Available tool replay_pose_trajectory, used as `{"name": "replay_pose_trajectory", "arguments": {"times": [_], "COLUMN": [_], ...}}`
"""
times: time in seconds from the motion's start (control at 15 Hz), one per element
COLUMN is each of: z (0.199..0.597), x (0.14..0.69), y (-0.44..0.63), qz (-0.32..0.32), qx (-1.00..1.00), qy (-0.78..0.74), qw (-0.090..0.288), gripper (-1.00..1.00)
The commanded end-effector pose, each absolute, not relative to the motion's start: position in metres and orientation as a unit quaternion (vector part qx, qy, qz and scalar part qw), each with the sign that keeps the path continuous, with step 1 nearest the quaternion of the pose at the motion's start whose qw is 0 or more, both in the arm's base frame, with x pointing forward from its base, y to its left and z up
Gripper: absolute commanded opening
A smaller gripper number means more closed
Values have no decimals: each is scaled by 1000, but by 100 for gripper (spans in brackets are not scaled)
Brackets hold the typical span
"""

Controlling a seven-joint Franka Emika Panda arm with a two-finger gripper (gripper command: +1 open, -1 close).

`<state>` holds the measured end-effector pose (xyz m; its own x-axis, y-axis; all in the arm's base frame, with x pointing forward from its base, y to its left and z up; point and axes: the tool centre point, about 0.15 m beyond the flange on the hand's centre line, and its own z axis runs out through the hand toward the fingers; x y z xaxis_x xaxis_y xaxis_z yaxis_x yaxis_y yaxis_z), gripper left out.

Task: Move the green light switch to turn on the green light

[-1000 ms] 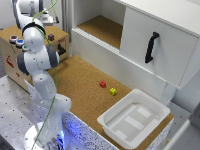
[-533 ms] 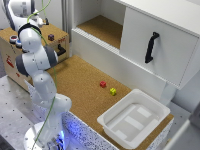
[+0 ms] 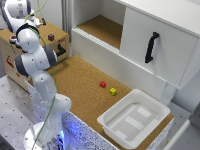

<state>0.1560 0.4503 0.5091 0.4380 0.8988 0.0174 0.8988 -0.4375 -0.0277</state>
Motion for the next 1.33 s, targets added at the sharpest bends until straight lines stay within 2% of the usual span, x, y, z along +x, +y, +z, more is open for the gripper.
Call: {"name": "replay_pose_trajectory", "arguments": {"times": [0.0, 0.53, 0.6, 0.67, 0.73, 1.13, 1.2, 1.27], "z": [486, 437, 430, 423, 421, 543, 562, 581], "x": [161, 166, 166, 165, 163, 158, 158, 158], "y": [444, 439, 439, 443, 443, 442, 446, 451], "qz": [-7, 13, 22, 38, 41, -50, -63, -84], "qx": [-852, -858, -857, -851, -853, -857, -854, -849], "qy": [-524, -512, -514, -523, -520, -510, -514, -517], "qw": [5, 30, 24, -1, -2, -52, -55, -71], "gripper": [-100, -100, -100, -100, -100, -100, 100, 100]}}
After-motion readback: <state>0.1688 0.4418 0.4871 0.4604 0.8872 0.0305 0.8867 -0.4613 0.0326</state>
